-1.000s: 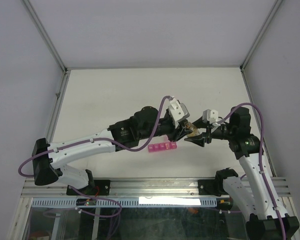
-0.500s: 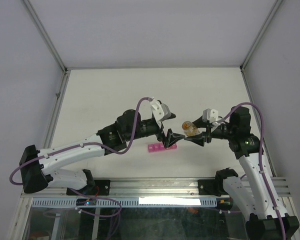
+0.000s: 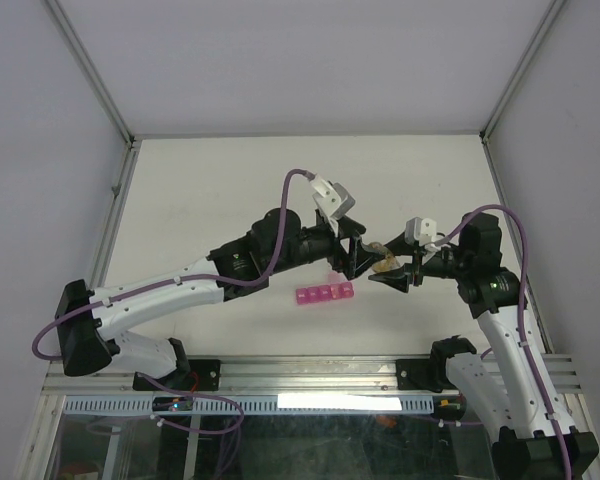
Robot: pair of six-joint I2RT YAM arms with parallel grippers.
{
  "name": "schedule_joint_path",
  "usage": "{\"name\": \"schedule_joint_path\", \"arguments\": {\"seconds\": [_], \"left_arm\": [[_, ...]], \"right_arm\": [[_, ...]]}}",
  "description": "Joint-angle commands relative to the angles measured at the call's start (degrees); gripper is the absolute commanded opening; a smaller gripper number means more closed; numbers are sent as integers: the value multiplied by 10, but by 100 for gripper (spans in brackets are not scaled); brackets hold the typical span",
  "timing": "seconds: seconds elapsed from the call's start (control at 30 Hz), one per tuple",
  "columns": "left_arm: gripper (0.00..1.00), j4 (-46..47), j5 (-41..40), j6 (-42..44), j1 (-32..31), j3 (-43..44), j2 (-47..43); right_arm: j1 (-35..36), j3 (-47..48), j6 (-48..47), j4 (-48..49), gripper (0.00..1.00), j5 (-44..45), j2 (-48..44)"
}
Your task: Sort the pills into containers
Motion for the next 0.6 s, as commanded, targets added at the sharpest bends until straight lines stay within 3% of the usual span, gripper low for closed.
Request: {"name": "schedule_joint_path", "arguments": {"seconds": [0.0,0.27,0.57], "left_arm": [[73,-30,-30,-10,-18,47,17],[59,-54,-29,-2,-23,66,33],[13,-71,22,48,-24,70,34]], "right_arm": [[-3,17,5,25,0,-6,-5],[-3,17,5,25,0,-6,-5],[-3,16,6,25,0,-7,-5]]}}
